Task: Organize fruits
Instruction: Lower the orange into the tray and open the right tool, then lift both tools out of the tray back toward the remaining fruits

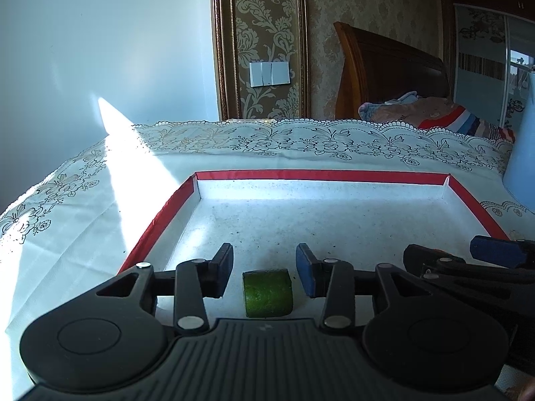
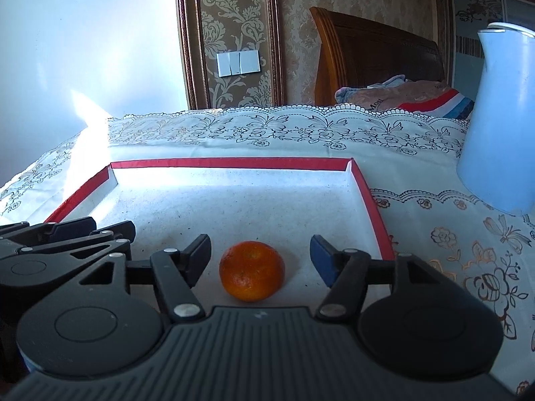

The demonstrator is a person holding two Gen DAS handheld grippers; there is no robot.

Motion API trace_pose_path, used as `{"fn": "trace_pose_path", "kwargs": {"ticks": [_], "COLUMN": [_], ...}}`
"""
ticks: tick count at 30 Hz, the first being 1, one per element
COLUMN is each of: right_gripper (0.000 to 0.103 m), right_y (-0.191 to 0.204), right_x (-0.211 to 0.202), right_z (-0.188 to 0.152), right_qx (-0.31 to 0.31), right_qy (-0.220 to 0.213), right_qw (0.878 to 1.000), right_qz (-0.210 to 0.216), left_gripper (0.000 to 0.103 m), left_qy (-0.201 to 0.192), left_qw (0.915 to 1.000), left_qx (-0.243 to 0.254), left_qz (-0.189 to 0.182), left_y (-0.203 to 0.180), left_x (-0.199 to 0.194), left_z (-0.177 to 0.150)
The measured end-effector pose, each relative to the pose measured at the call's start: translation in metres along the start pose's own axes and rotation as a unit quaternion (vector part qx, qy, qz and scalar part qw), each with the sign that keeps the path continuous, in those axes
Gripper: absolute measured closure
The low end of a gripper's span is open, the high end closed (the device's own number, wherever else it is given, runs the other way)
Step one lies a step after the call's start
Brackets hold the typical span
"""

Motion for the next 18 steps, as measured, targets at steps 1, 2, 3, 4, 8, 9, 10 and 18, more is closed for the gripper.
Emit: {"fn": "trace_pose_path", "kwargs": {"ticks": [1,2,3,4,8,9,10,18], "right_gripper": [0.039,0.039,0.039,0.039,0.039,0.039,0.039,0.028], "right_y": [-0.002,-0.004,-0.007,-0.009,-0.016,-0.018,-0.021,-0.039], "right_x": [-0.002,-0.004,-0.005,-0.006,-0.008,-0.009,-0.011,-0.023], "right_z": [0.003,0.005,0.007,0.008,0.011,0.013,0.015,0.027], "right_qx": [0.006,0.012,0.017,0.021,0.036,0.04,0.046,0.086], "right_qy": [-0.007,-0.012,-0.016,-0.019,-0.027,-0.03,-0.035,-0.068], "right_qw": [1.0,1.0,1.0,1.0,0.999,0.999,0.998,0.994], "right_qz": [-0.001,-0.001,-0.002,-0.003,-0.008,-0.008,-0.01,-0.011], "left_gripper": [0.036,0.031,0.026,0.026,0.026,0.026,0.026,0.026], "left_qy": [-0.007,-0.015,-0.026,-0.034,-0.033,-0.033,-0.035,-0.065], "left_qw": [1.0,0.9998,0.9995,0.9992,0.9988,0.9981,0.9968,0.9823], "left_qx": [-0.006,-0.01,-0.015,-0.019,-0.037,-0.052,-0.07,-0.175], "left_qz": [0.003,0.005,0.005,0.003,-0.007,-0.009,-0.011,-0.009], "left_y": [0.003,0.005,0.007,0.009,0.015,0.02,0.026,0.069], "left_x": [-0.002,-0.004,-0.007,-0.009,-0.01,-0.01,-0.011,-0.027], "left_z": [0.003,0.005,0.009,0.011,0.015,0.017,0.019,0.034]}}
Point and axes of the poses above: each gripper's, at about its wrist camera, not at the fingertips, and x roughly the way its jaws point, y to its left, z to its top, the point moved 9 cm from there along x, roughly the way its jaws point, and after that the axes turned 9 degrees about -y, right-handed, at the moved point
